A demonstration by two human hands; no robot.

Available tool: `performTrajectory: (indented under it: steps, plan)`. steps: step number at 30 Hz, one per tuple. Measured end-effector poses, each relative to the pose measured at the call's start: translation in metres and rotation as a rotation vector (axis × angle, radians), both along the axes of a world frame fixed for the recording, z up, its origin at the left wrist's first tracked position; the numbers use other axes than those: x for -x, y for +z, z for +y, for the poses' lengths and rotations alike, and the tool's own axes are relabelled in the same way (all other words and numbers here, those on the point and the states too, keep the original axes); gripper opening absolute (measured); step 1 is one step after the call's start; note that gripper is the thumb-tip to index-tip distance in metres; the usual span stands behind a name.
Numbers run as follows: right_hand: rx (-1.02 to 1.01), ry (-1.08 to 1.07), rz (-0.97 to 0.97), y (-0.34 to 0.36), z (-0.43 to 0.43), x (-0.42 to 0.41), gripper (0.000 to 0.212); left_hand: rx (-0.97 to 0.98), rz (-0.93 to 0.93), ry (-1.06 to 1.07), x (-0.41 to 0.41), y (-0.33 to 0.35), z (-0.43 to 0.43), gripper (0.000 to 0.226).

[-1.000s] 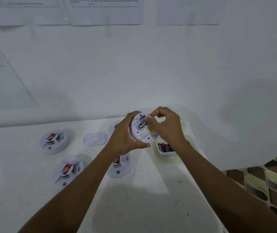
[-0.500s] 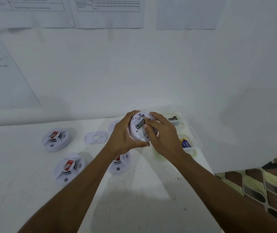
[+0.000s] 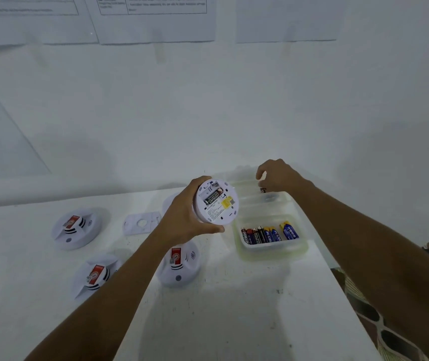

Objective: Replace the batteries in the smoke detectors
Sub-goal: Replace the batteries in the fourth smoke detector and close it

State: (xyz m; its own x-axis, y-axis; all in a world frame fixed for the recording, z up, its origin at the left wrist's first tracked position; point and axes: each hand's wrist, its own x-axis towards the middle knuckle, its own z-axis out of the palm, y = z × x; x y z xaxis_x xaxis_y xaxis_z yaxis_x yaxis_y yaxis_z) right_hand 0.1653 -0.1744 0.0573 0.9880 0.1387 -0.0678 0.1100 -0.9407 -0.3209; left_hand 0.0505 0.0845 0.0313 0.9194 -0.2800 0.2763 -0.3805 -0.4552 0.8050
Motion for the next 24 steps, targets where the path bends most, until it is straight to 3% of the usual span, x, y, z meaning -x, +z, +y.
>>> performTrajectory:
  steps: [15, 20, 24]
  plan:
    - [-0.159, -0.099, 0.098, -0.019, 0.004, -0.009, 0.031, 0.021, 0.025, -0.006, -0.012, -0.012, 0.0, 0.099]
    - [-0.488, -0.105, 0.092, 0.002, 0.009, 0.008, 0.014, 0.023, 0.004, -0.013, -0.01, -0.008, 0.002, 0.097]
    - [-0.774, 0.052, 0.016, 0.034, 0.033, 0.051, 0.011, 0.028, -0.004, -0.012, -0.007, -0.008, 0.003, 0.096]
